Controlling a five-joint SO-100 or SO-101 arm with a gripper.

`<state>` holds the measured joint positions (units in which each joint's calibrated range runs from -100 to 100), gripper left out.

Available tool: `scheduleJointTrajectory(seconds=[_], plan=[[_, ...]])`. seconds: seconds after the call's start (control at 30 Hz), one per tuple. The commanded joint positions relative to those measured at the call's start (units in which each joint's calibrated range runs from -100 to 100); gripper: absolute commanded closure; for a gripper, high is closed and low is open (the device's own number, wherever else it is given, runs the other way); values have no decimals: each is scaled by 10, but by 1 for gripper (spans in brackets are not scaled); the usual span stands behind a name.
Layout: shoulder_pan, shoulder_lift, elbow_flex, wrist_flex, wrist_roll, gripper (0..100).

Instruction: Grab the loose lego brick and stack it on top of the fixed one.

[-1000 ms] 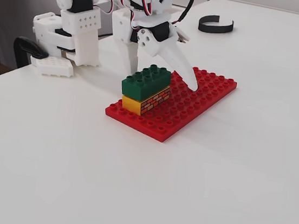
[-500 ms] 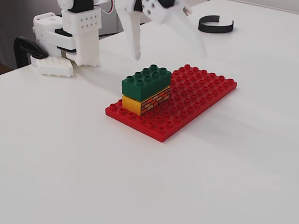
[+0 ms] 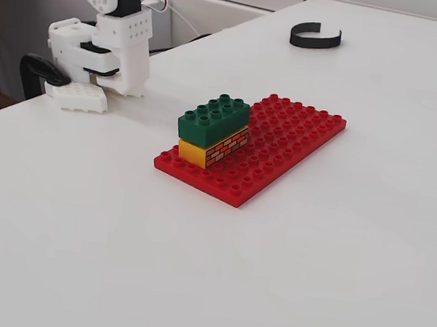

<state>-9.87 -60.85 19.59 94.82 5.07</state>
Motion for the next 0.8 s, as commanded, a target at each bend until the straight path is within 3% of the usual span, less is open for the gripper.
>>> scheduleJointTrajectory(seconds=[0.0,0.13,0.53,0.77], plan=[[0,-189,134,-56,-2,99],[0,-392,321,-82,-1,99],[5,-387,432,-149,-2,99],[89,-387,551,-183,-38,99]])
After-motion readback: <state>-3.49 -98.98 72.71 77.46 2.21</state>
